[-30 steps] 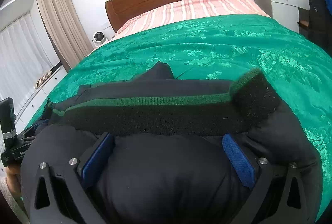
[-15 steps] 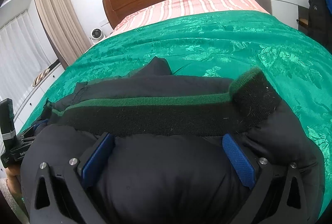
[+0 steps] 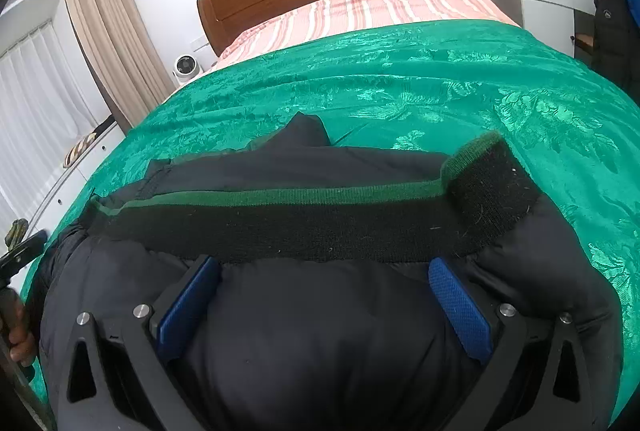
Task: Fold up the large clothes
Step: 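Open both grippers and press the folded jacket flat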
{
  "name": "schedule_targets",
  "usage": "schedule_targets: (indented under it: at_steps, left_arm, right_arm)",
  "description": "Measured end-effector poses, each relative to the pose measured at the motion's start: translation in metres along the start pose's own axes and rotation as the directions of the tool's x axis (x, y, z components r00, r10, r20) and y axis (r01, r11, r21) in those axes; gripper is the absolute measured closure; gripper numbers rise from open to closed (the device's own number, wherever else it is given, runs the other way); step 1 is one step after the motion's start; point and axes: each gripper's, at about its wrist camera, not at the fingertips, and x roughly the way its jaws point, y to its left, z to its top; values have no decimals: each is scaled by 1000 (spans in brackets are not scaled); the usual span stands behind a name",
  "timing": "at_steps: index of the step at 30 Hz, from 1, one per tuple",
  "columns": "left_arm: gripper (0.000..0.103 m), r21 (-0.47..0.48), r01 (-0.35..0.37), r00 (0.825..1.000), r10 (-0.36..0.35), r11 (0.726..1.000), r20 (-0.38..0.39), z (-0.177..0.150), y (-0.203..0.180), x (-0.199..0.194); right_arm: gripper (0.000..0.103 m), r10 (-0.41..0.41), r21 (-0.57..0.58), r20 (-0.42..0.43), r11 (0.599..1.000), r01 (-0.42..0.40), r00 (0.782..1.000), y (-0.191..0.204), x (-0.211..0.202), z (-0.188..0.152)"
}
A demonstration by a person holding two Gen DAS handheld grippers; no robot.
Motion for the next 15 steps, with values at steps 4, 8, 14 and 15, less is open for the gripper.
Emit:
schedule_targets:
  at_steps: [4,8,14,15]
  left_arm:
    - [0,-36,-34,981,27,999,-193,-42,25,45]
    - [0,-111,-13,987,-5,994,-162,-48,35,50]
    - [0,-119,3,986,-23,993,-166,-50,36,57]
    - [0,-127,9,985,-30,992,-167,-50,38,59]
  right_arm:
    - [1,-43,1,-35,999,43,998,6,-9,6]
    - [1,-21,47,60,999,18,998,23,-67,3]
    - [1,-54,10,167,999,53,984,16,-129,-40]
    - [1,-82,26,146,997,79,986,3,-126,-47]
